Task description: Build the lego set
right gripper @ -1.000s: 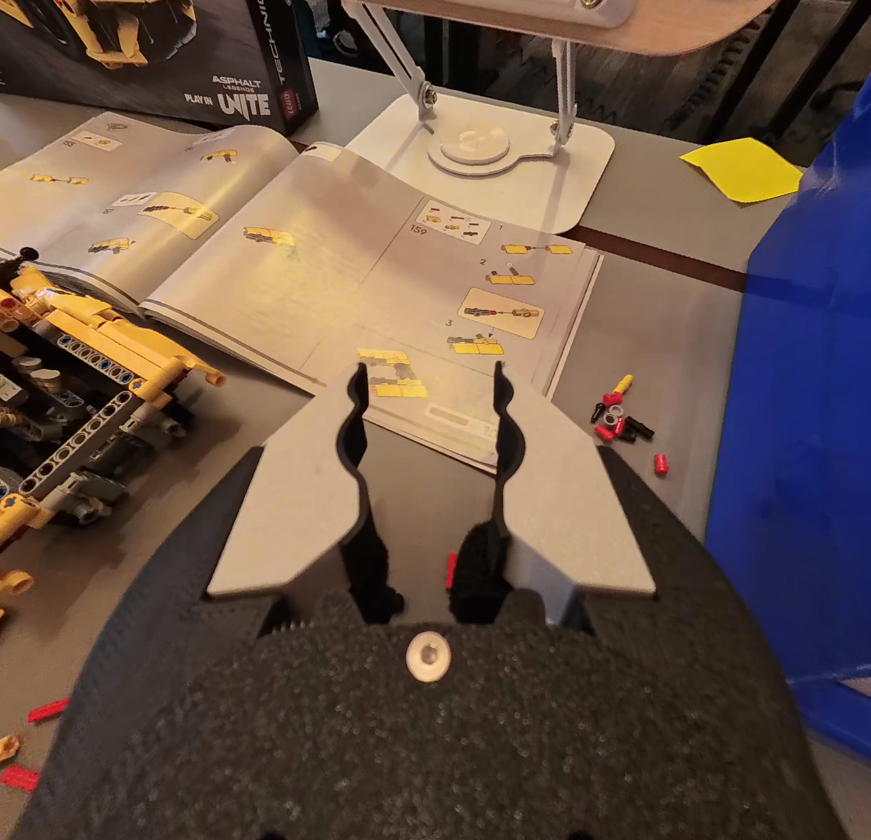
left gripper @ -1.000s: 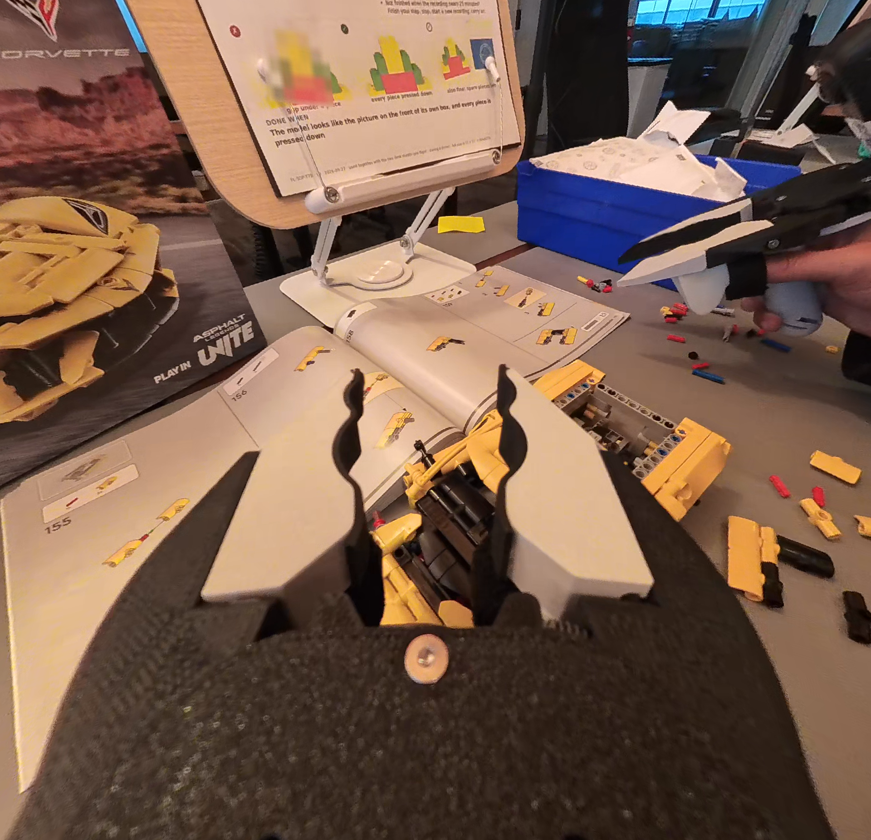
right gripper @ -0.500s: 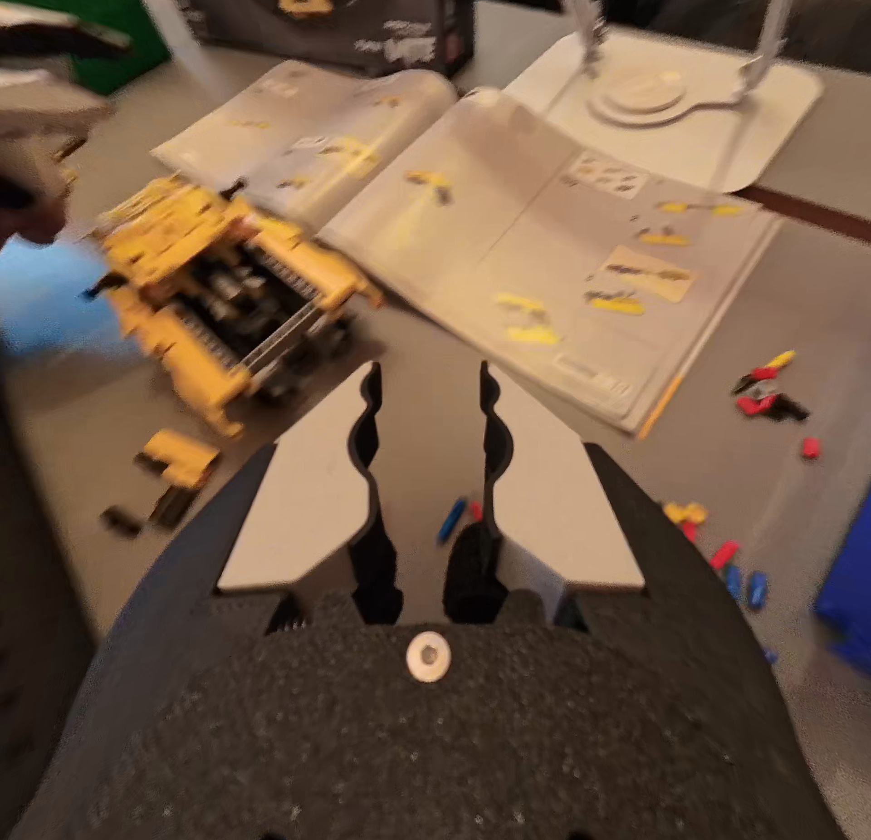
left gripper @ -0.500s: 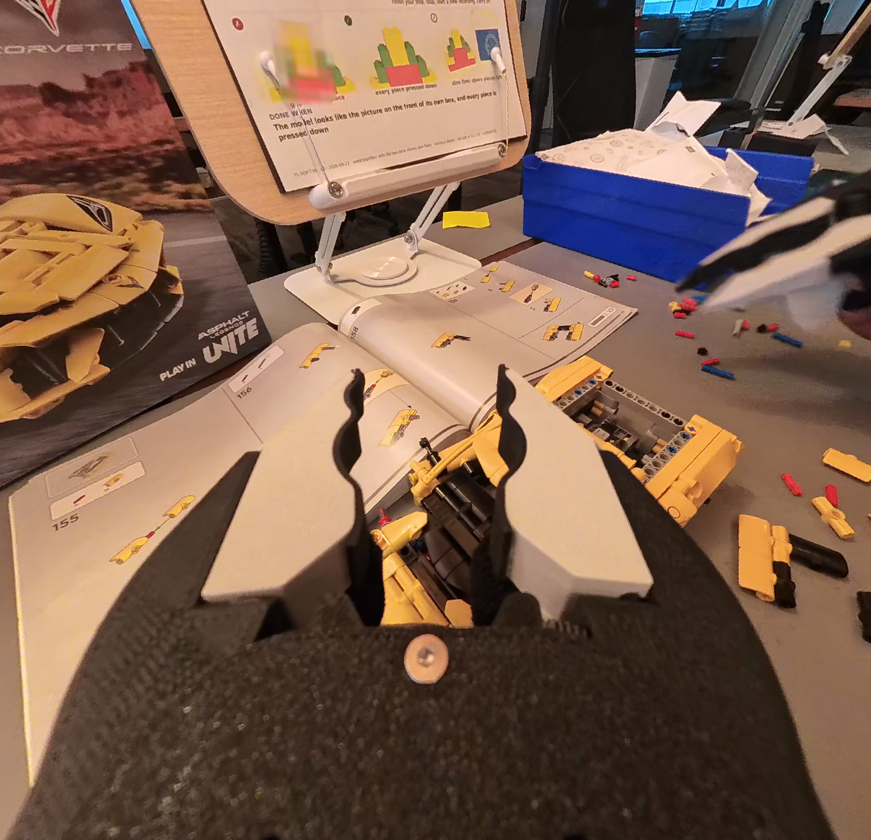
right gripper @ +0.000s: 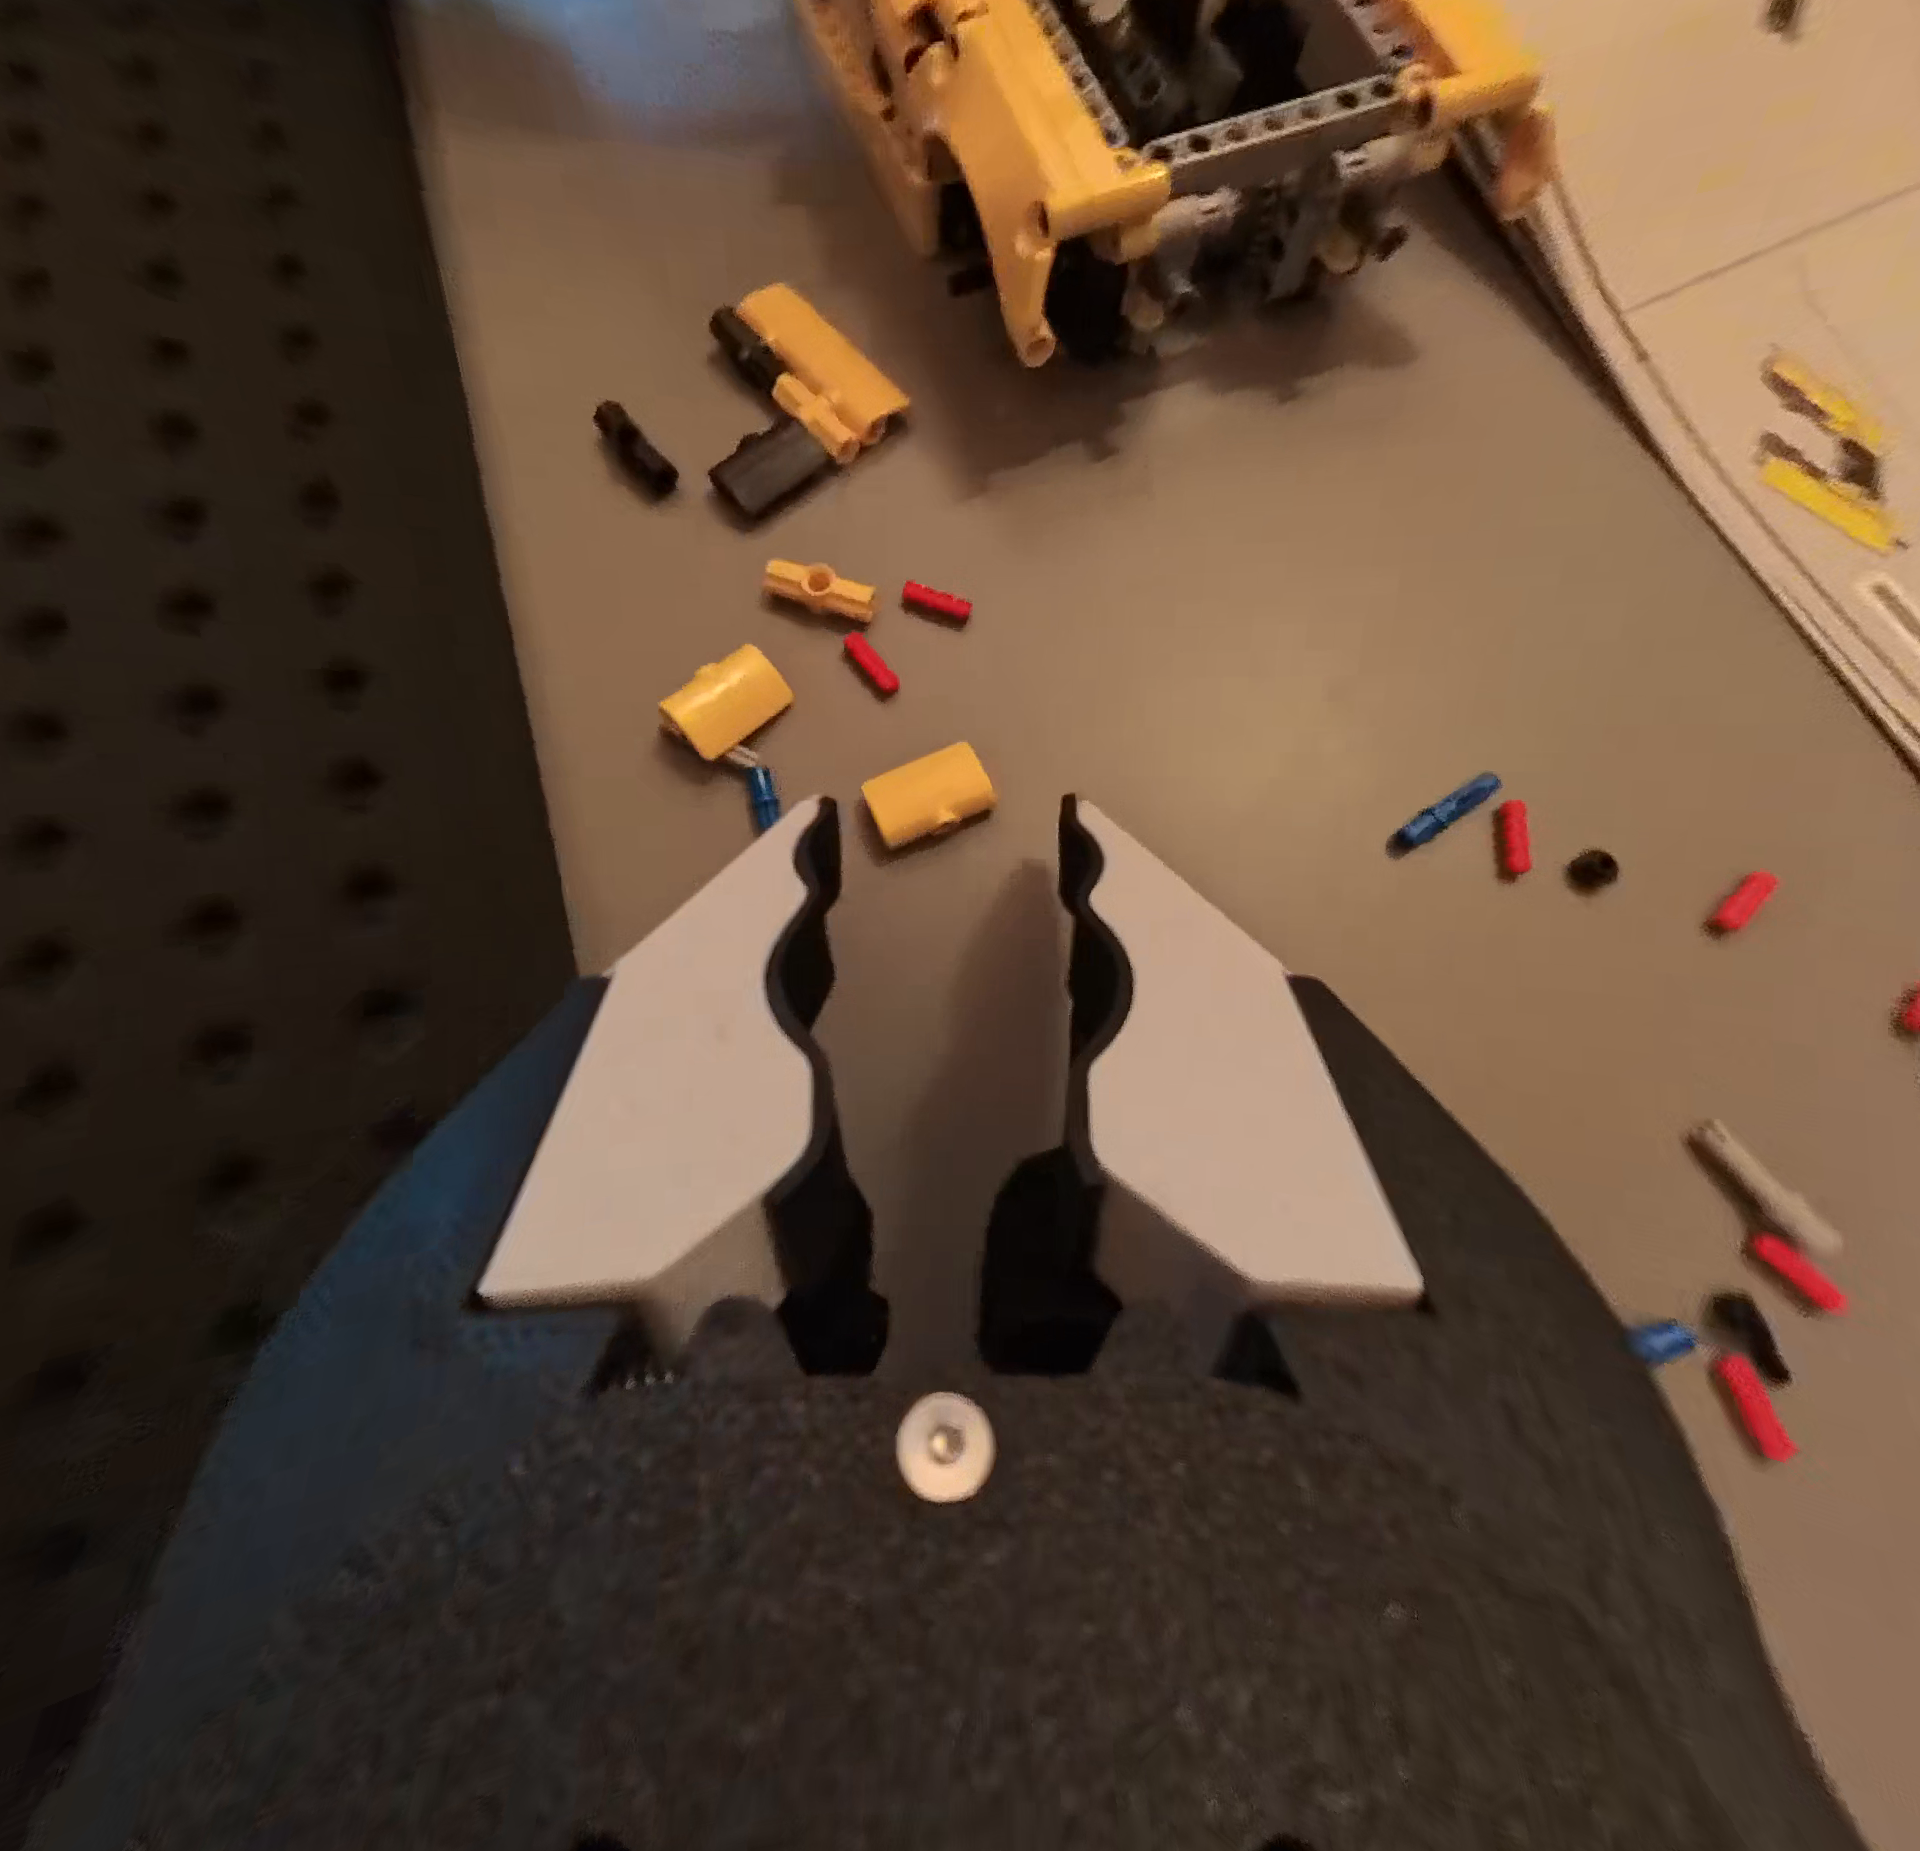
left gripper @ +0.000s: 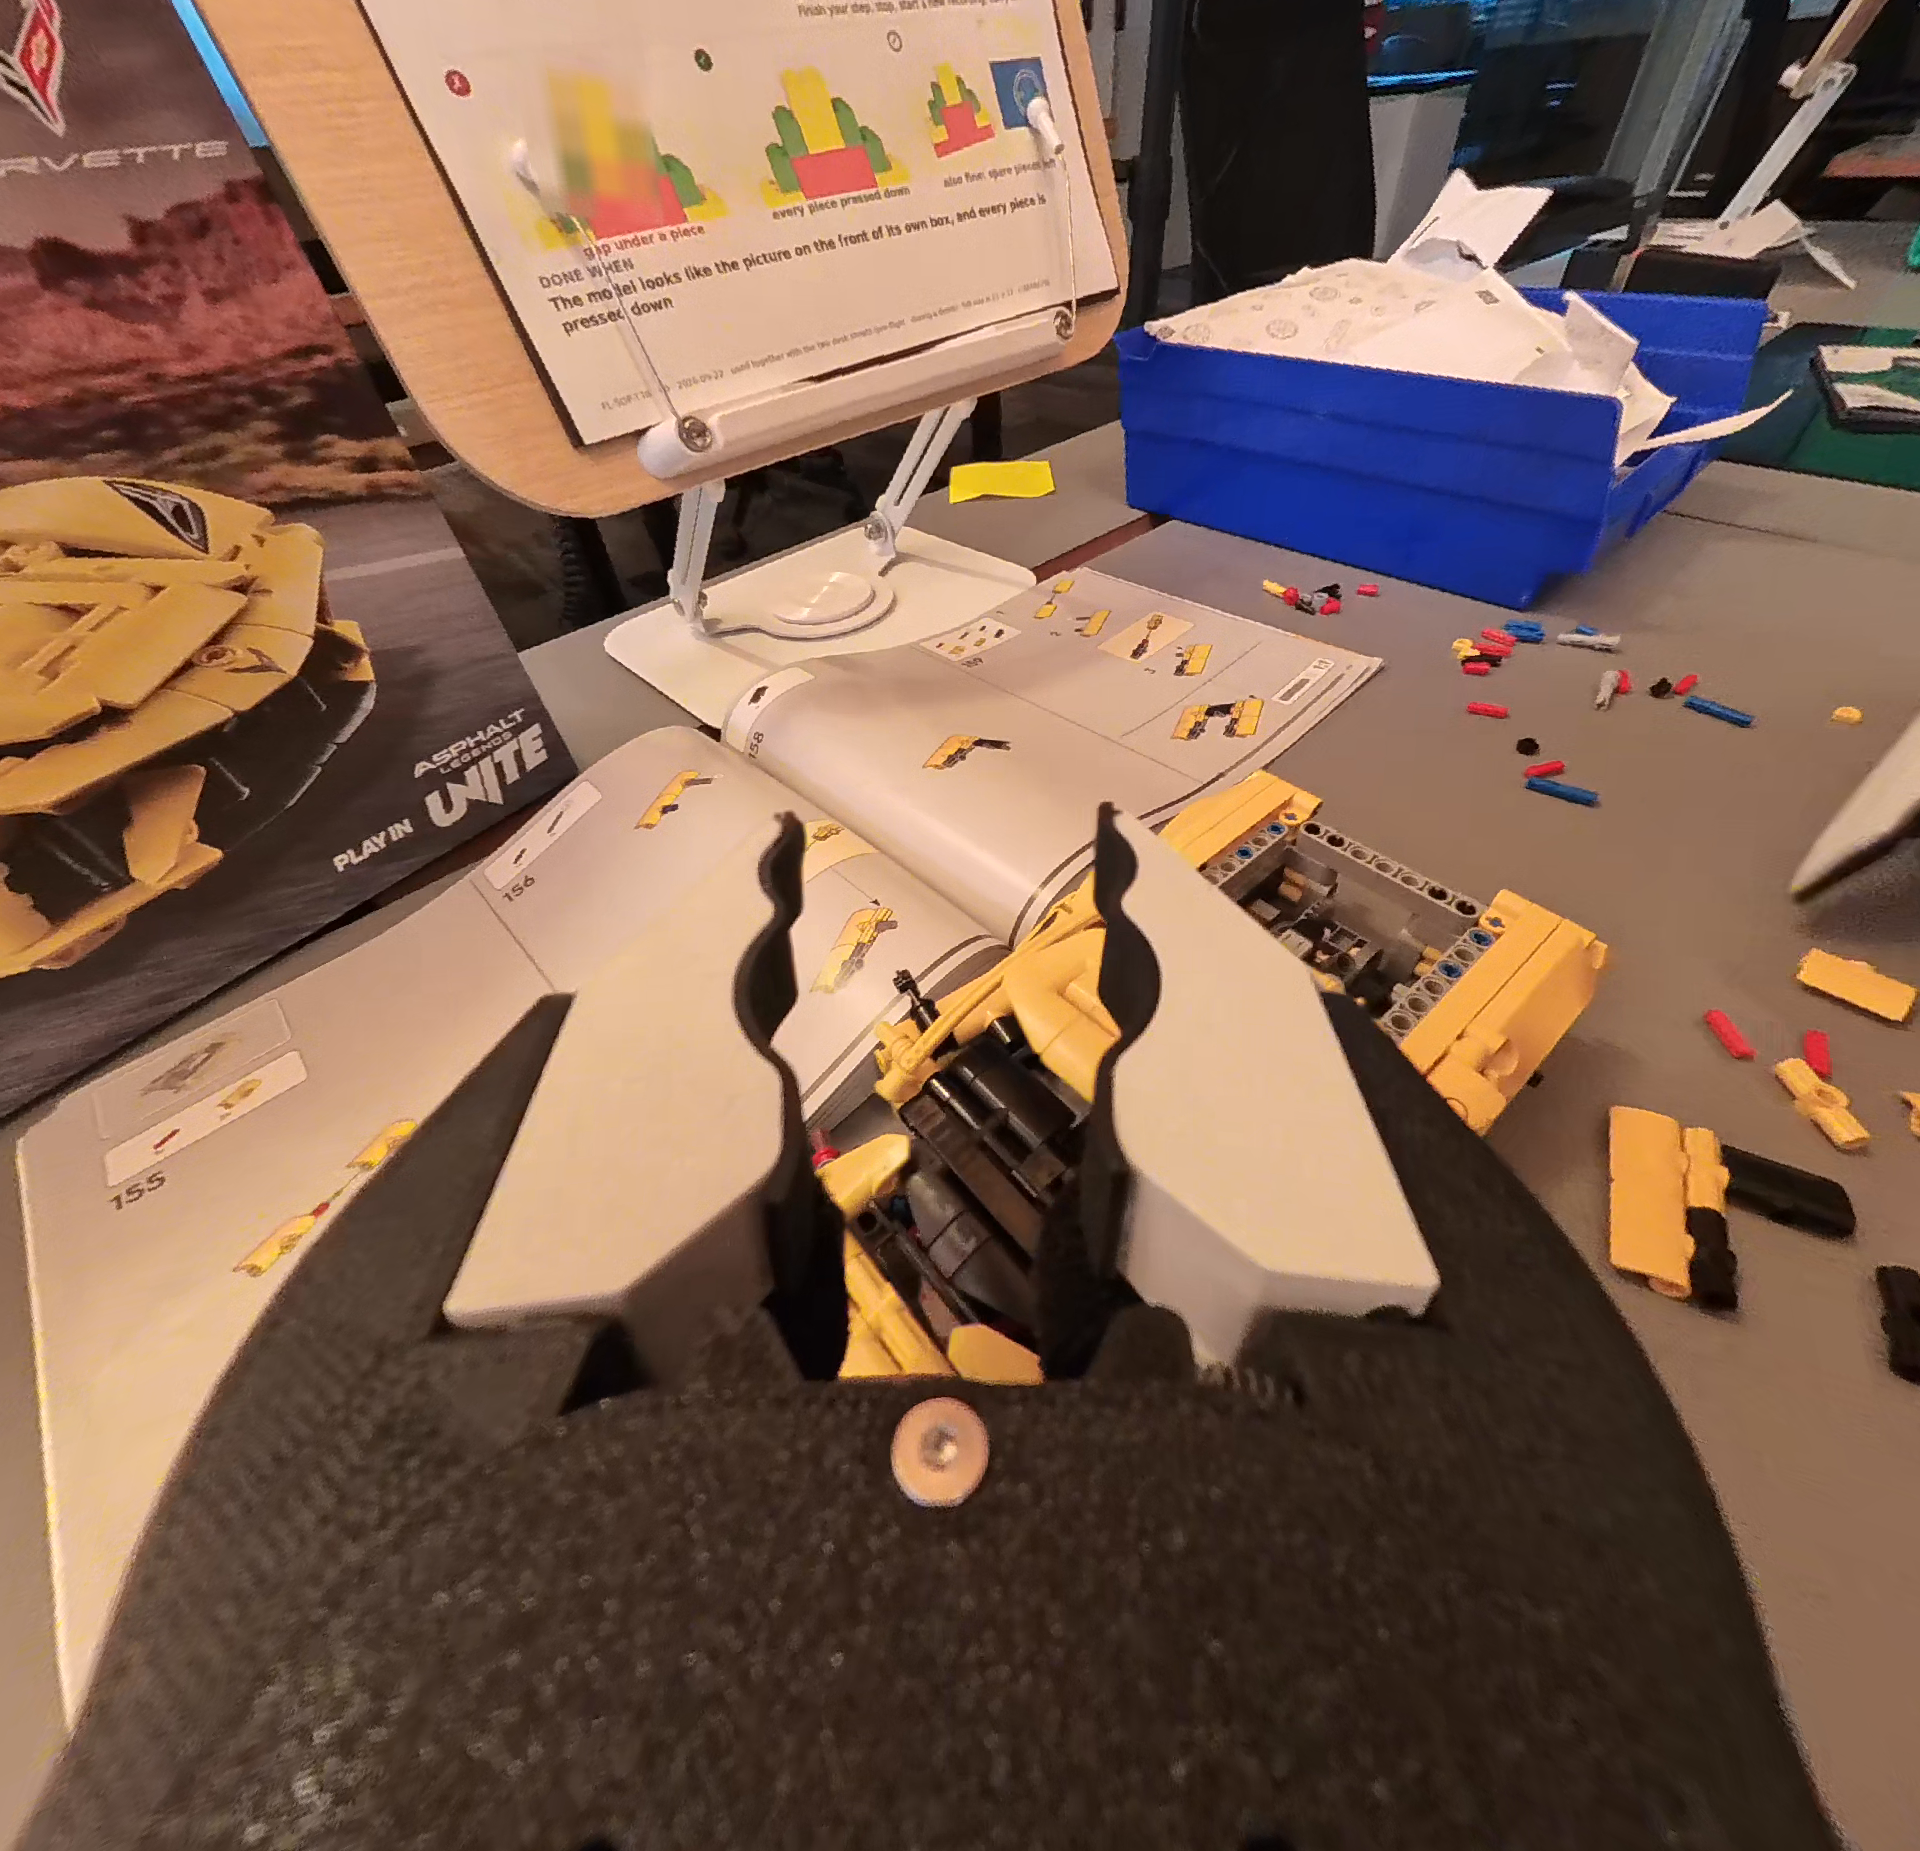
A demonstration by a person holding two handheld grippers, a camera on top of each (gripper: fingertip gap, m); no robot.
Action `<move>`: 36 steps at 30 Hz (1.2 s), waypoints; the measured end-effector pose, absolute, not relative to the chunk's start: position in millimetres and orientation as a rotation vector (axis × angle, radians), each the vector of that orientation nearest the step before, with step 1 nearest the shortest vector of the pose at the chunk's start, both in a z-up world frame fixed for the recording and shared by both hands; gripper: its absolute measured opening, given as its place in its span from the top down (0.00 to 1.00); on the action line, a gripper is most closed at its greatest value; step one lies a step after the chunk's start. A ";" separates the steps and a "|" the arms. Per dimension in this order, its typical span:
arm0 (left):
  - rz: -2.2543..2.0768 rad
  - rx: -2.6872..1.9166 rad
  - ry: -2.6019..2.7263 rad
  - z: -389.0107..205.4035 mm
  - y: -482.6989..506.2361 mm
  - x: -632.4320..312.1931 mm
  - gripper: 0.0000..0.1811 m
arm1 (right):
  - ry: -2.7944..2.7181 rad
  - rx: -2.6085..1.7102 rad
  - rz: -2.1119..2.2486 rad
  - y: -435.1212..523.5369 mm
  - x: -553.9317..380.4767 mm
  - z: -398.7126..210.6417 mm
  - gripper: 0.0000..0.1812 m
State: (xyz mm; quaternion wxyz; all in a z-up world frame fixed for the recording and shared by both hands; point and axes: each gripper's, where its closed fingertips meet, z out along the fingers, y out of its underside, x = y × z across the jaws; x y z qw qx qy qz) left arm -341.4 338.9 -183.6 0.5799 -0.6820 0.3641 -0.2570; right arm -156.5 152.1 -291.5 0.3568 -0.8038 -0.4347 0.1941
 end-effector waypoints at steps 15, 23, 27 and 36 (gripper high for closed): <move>-0.546 -1.399 0.976 -174.1 308.3 -325.7 0.73 | -1.292 -1.944 0.437 158.0 -167.2 -297.1 0.86; -0.208 -1.123 1.297 -183.2 253.1 -280.8 0.86 | -0.978 -2.172 0.577 197.4 -191.8 -242.8 0.86; 0.003 -1.061 1.401 -197.8 241.3 -268.4 0.87 | -0.805 -2.162 0.841 219.0 -226.8 -204.2 0.86; -0.222 -1.188 1.340 -197.7 233.2 -263.0 0.85 | -0.895 -1.965 1.189 214.3 -277.9 -181.1 0.86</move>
